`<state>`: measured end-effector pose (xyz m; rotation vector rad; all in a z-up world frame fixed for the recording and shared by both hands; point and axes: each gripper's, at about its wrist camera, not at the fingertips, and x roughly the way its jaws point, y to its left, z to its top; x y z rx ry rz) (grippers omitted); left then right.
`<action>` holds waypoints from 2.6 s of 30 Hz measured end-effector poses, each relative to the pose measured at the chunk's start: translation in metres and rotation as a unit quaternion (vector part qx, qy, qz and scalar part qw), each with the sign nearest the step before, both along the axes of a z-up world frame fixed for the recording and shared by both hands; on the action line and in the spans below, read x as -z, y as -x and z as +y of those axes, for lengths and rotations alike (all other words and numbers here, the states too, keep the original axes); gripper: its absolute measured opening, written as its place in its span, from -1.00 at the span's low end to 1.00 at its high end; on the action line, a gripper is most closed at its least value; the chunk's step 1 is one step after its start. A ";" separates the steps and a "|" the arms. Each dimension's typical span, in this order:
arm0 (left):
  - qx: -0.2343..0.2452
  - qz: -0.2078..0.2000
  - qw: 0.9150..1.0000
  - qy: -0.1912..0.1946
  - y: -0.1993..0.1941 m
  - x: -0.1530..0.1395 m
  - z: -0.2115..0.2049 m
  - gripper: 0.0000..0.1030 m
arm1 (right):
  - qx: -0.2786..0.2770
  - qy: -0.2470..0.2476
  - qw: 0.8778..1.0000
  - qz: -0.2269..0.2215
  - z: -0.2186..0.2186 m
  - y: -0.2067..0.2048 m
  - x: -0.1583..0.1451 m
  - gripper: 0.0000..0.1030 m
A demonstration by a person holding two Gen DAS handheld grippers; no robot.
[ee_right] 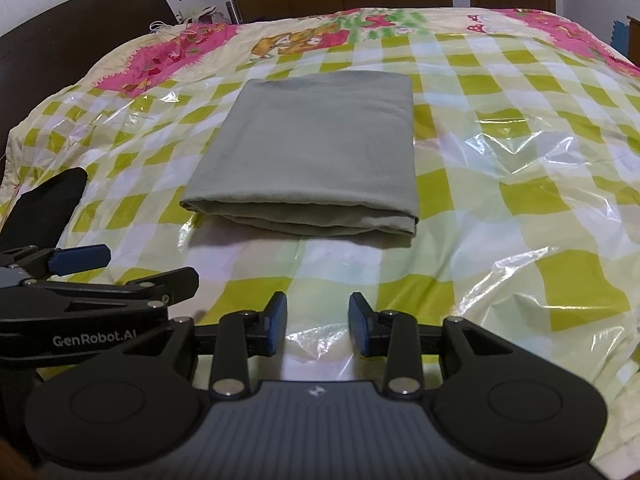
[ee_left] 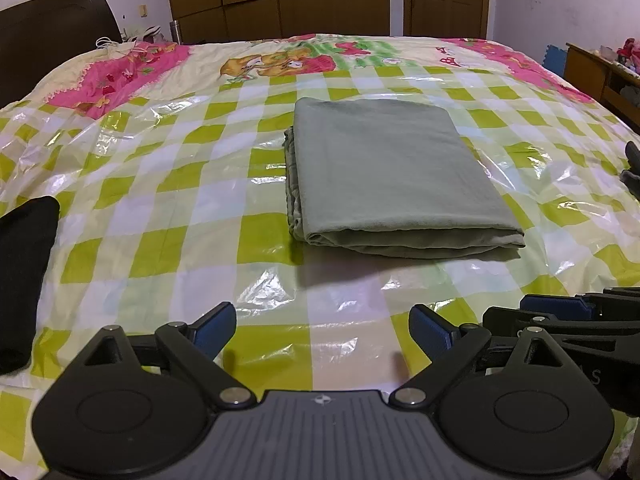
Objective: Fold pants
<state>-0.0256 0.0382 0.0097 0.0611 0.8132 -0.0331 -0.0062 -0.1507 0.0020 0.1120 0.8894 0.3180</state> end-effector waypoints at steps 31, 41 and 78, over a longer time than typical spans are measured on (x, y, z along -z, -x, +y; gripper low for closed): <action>0.000 -0.001 1.000 -0.004 0.000 0.001 -0.001 1.00 | 0.004 0.016 1.000 -0.001 0.000 -0.001 0.003 -0.32; 0.000 -0.002 1.000 -0.003 0.000 0.001 -0.001 1.00 | 0.004 0.016 1.000 -0.001 0.000 -0.001 0.003 -0.31; 0.000 -0.002 1.000 -0.004 0.000 0.002 -0.002 1.00 | 0.005 0.020 1.000 -0.002 0.000 0.000 0.004 -0.32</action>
